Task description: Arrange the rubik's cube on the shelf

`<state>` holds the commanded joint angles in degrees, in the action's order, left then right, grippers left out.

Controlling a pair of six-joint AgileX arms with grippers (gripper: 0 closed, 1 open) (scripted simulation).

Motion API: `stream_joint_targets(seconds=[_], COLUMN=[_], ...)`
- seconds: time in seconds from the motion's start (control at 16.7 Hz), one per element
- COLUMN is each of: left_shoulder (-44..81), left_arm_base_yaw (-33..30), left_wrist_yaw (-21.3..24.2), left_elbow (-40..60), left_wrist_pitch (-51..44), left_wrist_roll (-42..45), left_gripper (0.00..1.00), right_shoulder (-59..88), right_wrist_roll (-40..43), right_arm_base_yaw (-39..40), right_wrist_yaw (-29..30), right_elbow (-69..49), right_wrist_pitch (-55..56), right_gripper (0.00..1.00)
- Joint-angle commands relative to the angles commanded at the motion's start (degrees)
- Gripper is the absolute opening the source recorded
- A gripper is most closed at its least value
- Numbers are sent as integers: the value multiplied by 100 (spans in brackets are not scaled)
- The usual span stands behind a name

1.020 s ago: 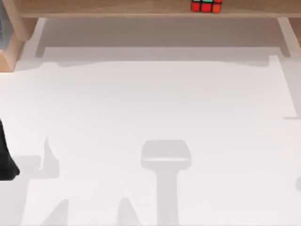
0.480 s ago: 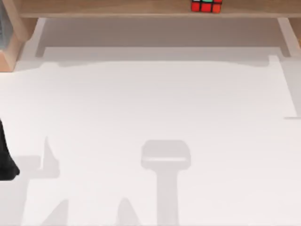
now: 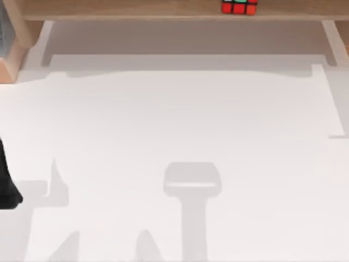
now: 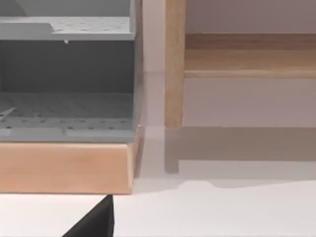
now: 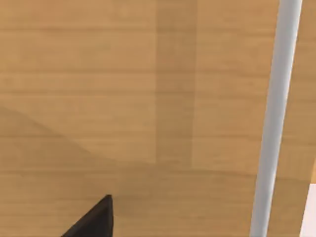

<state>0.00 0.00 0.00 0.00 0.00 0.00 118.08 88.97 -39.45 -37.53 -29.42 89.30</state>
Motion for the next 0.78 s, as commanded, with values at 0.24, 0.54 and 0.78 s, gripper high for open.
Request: stream_joint_targets(seconds=[0.24, 0.54, 0.78], left_shoulder=[0, 0, 0], left_arm_base_yaw=[0, 0, 0], left_wrist_yaw=[0, 0, 0], left_elbow=[0, 0, 0], left_wrist_pitch=[0, 0, 0], left_wrist_roll=[0, 0, 0], left_gripper=[100, 100, 100], right_shoulder=[0, 0, 0], right_wrist_roll=[0, 0, 0], right_arm_base_yaw=[0, 0, 0], right_wrist_yaw=[0, 0, 0], right_elbow=[0, 0, 0], right_wrist_pitch=[0, 0, 0], right_gripper=[77, 40, 10])
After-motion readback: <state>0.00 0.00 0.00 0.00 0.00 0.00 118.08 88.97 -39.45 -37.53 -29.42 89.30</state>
